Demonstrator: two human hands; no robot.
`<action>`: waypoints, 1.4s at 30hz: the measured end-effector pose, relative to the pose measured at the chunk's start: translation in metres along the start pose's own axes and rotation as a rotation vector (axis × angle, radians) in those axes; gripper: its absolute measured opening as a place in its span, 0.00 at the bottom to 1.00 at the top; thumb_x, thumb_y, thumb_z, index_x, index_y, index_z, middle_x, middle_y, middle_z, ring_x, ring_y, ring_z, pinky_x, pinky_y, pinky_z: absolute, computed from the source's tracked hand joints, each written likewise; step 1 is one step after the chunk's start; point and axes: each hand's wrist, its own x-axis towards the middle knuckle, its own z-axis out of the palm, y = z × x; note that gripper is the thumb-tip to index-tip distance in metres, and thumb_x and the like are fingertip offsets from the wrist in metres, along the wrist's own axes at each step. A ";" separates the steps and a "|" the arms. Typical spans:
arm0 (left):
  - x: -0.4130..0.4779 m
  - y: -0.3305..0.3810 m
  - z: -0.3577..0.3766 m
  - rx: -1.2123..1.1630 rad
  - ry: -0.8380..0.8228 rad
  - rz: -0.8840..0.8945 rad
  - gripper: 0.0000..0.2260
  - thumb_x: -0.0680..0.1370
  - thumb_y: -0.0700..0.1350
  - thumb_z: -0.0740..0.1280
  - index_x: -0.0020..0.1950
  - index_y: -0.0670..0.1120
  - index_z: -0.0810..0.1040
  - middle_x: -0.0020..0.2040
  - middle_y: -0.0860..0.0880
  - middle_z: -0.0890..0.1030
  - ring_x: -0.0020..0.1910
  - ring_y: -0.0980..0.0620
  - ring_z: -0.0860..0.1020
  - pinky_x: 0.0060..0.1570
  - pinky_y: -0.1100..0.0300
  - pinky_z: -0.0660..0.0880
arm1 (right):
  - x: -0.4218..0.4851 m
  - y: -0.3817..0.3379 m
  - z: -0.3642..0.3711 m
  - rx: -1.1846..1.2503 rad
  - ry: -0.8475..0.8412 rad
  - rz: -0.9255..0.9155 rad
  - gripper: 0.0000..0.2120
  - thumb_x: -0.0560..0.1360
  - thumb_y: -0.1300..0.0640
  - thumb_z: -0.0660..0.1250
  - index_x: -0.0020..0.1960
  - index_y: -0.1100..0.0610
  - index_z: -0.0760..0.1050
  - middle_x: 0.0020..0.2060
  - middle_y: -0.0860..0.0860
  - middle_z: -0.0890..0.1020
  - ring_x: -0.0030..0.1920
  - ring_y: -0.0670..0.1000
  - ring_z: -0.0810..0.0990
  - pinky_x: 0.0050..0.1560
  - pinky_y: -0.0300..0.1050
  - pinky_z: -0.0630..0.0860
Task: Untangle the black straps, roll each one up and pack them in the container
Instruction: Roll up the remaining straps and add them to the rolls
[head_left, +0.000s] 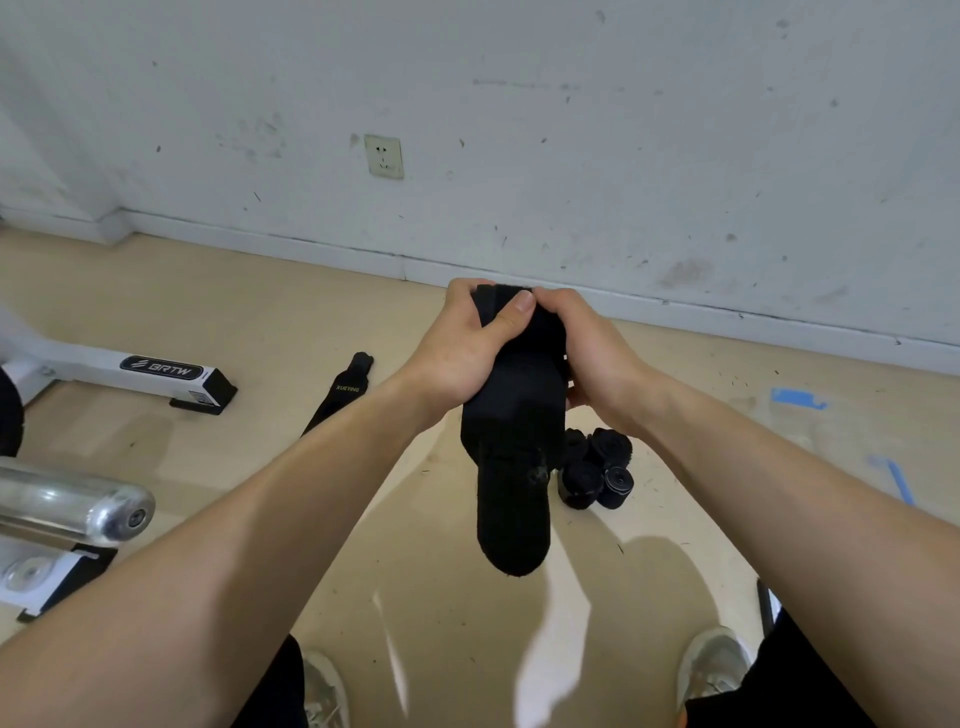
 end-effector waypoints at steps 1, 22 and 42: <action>0.000 0.001 0.001 0.009 0.004 -0.004 0.20 0.82 0.53 0.69 0.67 0.44 0.68 0.60 0.48 0.80 0.59 0.52 0.81 0.59 0.56 0.79 | 0.001 0.001 0.000 0.008 0.009 -0.010 0.23 0.78 0.36 0.58 0.62 0.52 0.75 0.53 0.50 0.82 0.46 0.49 0.83 0.43 0.49 0.79; -0.002 0.003 -0.021 -0.220 -0.132 -0.193 0.16 0.82 0.46 0.69 0.67 0.39 0.77 0.60 0.40 0.84 0.57 0.44 0.85 0.54 0.53 0.82 | -0.001 0.010 -0.007 -0.045 -0.127 -0.268 0.14 0.82 0.57 0.67 0.64 0.49 0.67 0.57 0.57 0.78 0.55 0.56 0.82 0.55 0.59 0.82; 0.000 -0.001 -0.026 -0.199 -0.124 -0.212 0.18 0.77 0.38 0.74 0.66 0.38 0.78 0.58 0.38 0.85 0.55 0.41 0.85 0.57 0.51 0.82 | 0.004 0.011 -0.005 0.060 -0.075 -0.177 0.07 0.82 0.51 0.64 0.55 0.54 0.72 0.45 0.53 0.83 0.43 0.51 0.85 0.44 0.46 0.81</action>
